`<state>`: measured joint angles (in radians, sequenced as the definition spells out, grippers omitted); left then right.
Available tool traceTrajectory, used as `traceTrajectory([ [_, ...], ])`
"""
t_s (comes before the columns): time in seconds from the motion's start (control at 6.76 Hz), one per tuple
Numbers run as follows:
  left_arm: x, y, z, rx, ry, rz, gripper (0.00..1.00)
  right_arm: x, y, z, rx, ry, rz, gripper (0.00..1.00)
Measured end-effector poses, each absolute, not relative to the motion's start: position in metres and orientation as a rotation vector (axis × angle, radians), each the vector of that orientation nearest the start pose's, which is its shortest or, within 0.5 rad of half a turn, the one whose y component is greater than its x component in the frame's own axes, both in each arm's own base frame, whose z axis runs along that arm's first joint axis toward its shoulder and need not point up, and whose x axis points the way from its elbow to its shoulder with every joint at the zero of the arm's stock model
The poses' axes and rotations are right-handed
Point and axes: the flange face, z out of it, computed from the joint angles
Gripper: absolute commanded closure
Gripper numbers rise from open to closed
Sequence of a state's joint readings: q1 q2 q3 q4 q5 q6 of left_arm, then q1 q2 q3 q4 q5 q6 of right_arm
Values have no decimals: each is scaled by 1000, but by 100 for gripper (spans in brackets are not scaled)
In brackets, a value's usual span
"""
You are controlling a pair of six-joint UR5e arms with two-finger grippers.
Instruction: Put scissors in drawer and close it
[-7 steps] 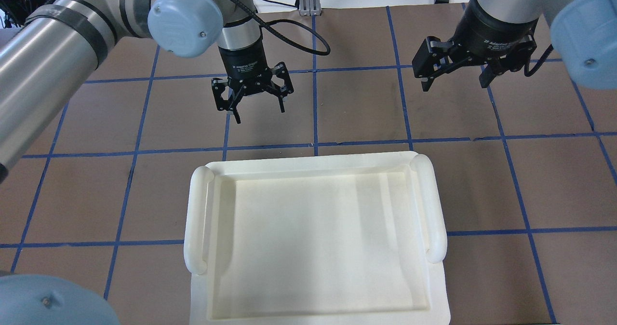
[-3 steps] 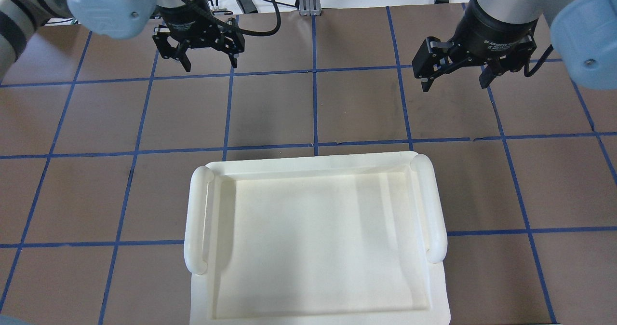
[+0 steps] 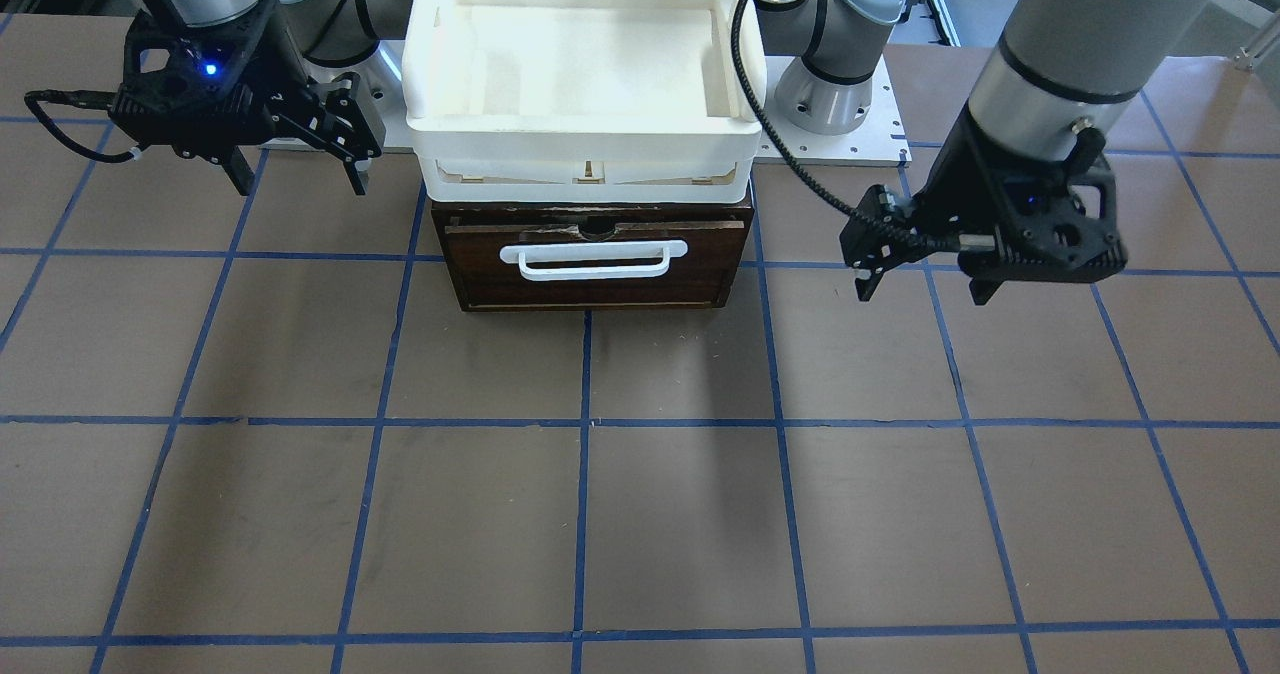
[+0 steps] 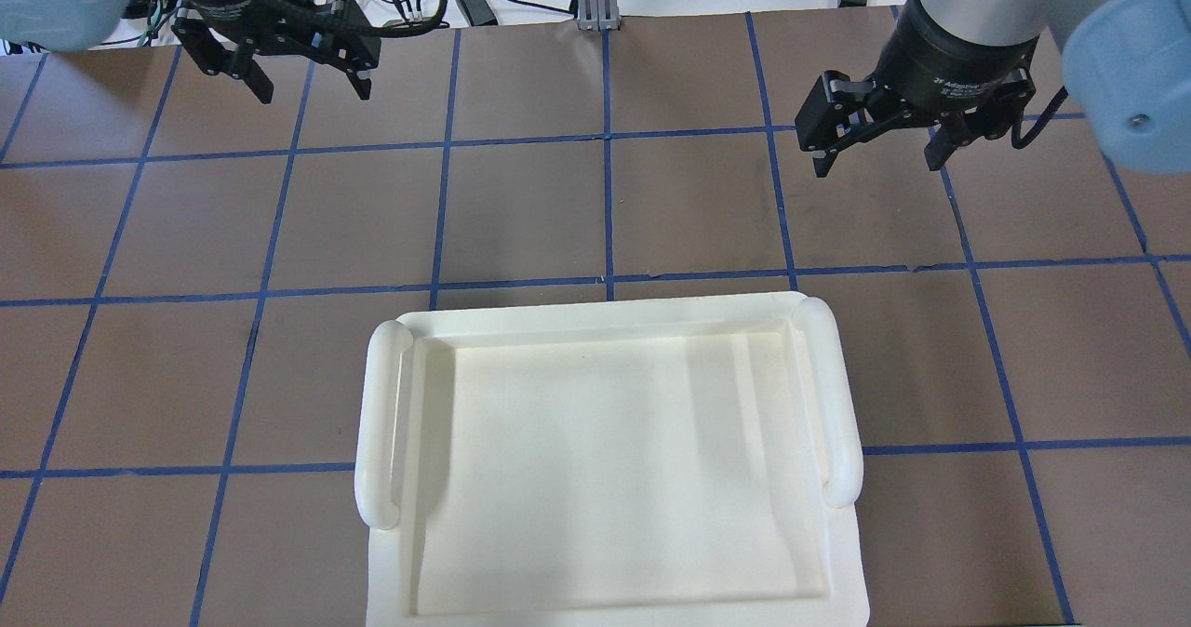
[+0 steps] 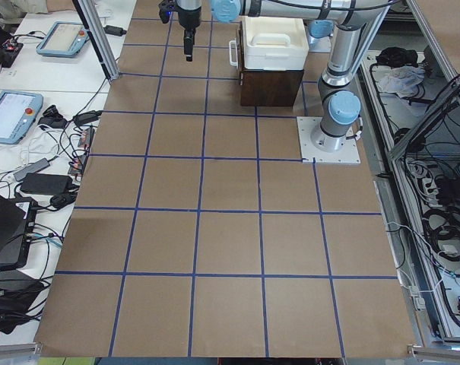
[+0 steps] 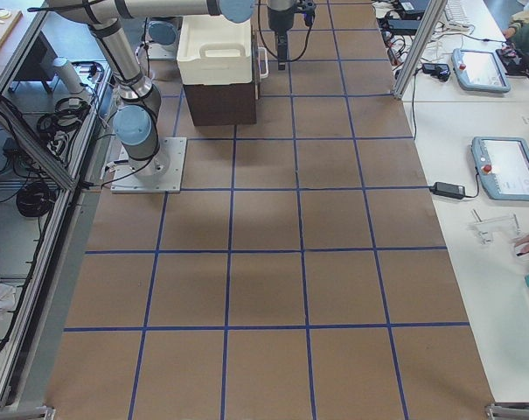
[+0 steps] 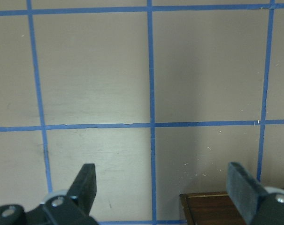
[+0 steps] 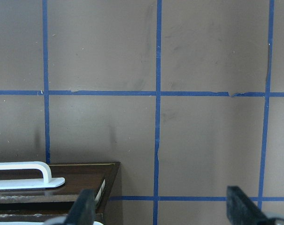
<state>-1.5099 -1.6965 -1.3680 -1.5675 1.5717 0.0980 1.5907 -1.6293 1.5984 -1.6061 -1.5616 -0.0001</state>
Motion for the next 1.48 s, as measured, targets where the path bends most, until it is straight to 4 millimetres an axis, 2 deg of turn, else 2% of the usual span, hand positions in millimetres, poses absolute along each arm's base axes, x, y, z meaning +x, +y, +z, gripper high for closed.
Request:
traceTrajectory([
  [0.15, -85, -546, 536, 85, 3131, -118, 0, 144, -471, 506, -32, 3130, -103, 0],
  [0.3, -81, -535, 542, 98, 3151, -113, 0, 144, -470, 505, -32, 3130, -102, 0],
  [0.59, -80, -525, 538, 98, 3206, -93, 0, 144, -469, 498, -32, 3130, -93, 0],
  [1.18, -73, -519, 538, 12, 3153, -76, 0, 143, -468, 497, -25, 3130, -96, 0],
  [1.48, -75, -518, 527, -36, 3156, -50, 0, 143, -468, 498, -17, 3130, -98, 0],
])
